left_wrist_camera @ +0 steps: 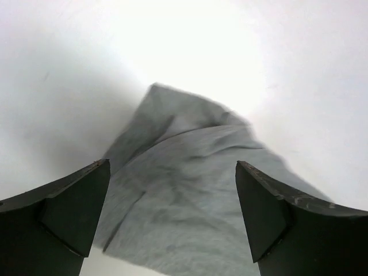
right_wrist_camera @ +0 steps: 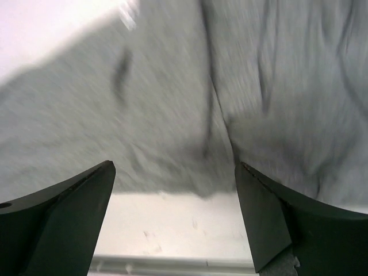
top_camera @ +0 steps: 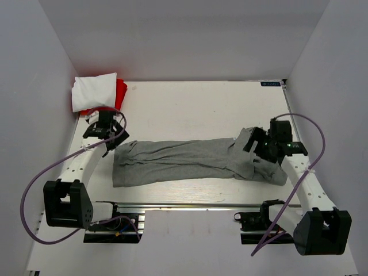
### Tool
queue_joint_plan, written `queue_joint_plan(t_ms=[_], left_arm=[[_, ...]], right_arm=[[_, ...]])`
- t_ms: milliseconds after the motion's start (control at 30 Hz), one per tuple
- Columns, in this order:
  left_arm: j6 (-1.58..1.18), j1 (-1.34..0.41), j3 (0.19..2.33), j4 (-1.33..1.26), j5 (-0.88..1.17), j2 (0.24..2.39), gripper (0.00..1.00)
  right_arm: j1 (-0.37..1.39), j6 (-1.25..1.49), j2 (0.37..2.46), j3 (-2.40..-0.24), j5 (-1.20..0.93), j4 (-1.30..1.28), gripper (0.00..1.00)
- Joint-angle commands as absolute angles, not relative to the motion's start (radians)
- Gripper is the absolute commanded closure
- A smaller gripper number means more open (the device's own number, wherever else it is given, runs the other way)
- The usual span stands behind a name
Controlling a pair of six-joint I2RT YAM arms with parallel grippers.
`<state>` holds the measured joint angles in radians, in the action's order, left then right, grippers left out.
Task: Fold and stack the t-shirts
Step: Fold the other side of the tshirt into a rectangle
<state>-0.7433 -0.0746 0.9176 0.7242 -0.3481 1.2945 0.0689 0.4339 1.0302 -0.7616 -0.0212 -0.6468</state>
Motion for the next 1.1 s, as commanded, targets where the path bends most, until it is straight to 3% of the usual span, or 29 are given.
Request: queue_joint_plan(t_ms=[0,133,233,500,733,800,933,1000,1033,1067], left_arm=[[-0.614,-0.080,0.982,0.608,-0.249,1.250,0.00],[-0.470,-0.080,0.973,0.387,0.140,1.325,0.00],[-0.433,-0.103,0.963,0.295,0.294,1.426,0.00],[-0.400,-0.146,0.917,0.273,0.279,1.606,0.00],[-0.391,-0.155,0.856,0.273,0.256,1.666,0.00],[-0.391,-0.155,0.844,0.273,0.245,1.675,0.00],[-0.391,-0.155,0.825,0.282,0.225,1.684,0.00],[-0.391,-0.155,0.825,0.282,0.225,1.695,0.00],[-0.391,-0.155,0.825,0.282,0.225,1.695,0.00],[-0.391,-0.155,0.825,0.282,0.225,1.695,0.00]], right_arm=[[0.071,0.371,1.080,-0.847,-0.003,-0.537,0.10],[0.071,0.324,1.213,-0.880,-0.017,-0.381,0.10],[0.069,0.299,1.267,-0.910,-0.015,-0.348,0.13],[0.069,0.262,1.450,-0.939,0.071,-0.305,0.19],[0.067,0.245,1.549,-0.960,0.015,-0.173,0.23],[0.069,0.247,1.578,-0.983,-0.029,-0.167,0.33],[0.068,0.250,1.569,-0.982,-0.077,-0.160,0.67],[0.066,0.247,1.560,-0.976,-0.072,-0.160,0.76],[0.064,0.244,1.551,-0.971,-0.051,-0.166,1.00],[0.064,0.247,1.551,-0.973,-0.045,-0.166,1.00]])
